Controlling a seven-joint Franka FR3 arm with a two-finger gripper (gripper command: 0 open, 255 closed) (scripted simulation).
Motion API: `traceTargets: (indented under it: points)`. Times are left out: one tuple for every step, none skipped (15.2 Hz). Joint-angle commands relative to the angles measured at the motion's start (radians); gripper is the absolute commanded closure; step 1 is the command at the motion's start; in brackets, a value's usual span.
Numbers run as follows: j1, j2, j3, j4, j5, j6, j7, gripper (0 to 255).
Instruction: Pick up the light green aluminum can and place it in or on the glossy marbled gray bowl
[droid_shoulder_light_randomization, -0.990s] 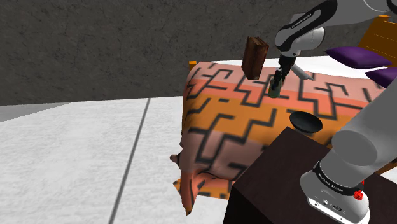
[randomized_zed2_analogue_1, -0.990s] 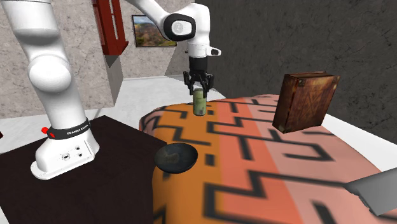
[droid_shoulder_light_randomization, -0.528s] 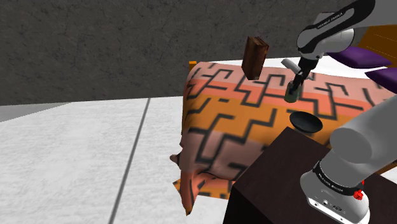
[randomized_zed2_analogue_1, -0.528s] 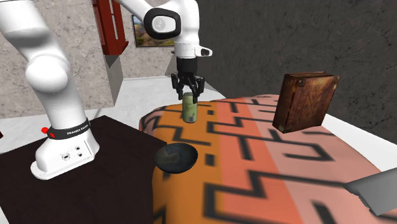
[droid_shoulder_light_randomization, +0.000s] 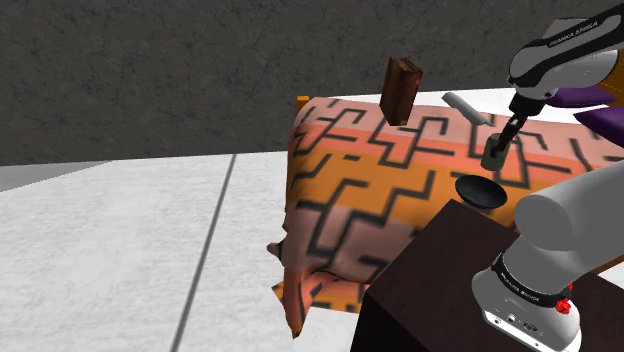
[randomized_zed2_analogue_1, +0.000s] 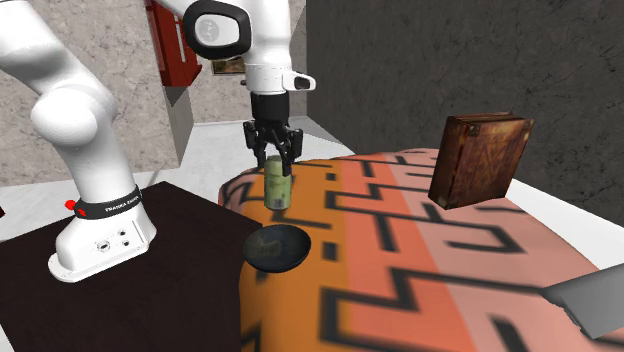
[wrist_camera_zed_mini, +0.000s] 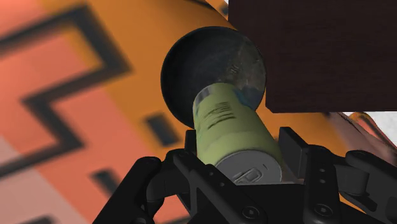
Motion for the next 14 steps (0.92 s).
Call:
traceTargets:
  points:
    - [-0.028, -0.035, -0.018, -0.018, -0.026, -0.013, -0.027, 255]
    - [-0.027, -0.025, -0.022, -0.025, -0.025, 0.003, -0.028, 255]
    - [-0.026, -0.016, -0.026, -0.032, -0.025, 0.020, -0.030, 255]
    - [-0.024, -0.006, -0.030, -0.039, -0.024, 0.037, -0.031, 255]
    - [-0.023, 0.005, -0.034, -0.046, -0.023, 0.054, -0.033, 255]
    - [-0.021, 0.016, -0.038, -0.053, -0.022, 0.070, -0.035, 255]
    - [-0.020, 0.027, -0.042, -0.059, -0.020, 0.088, -0.037, 255]
    - [-0.018, 0.038, -0.046, -0.065, -0.018, 0.105, -0.040, 255]
    - [-0.016, 0.050, -0.051, -0.071, -0.016, 0.122, -0.042, 255]
    - [-0.013, 0.063, -0.055, -0.076, -0.013, 0.140, -0.045, 255]
    - [-0.011, 0.075, -0.060, -0.082, -0.010, 0.157, -0.048, 255]
    - [-0.008, 0.088, -0.064, -0.087, -0.006, 0.175, -0.052, 255]
    - [-0.005, 0.102, -0.068, -0.091, -0.002, 0.193, -0.056, 255]
    - [-0.002, 0.116, -0.073, -0.096, 0.002, 0.211, -0.060, 255]
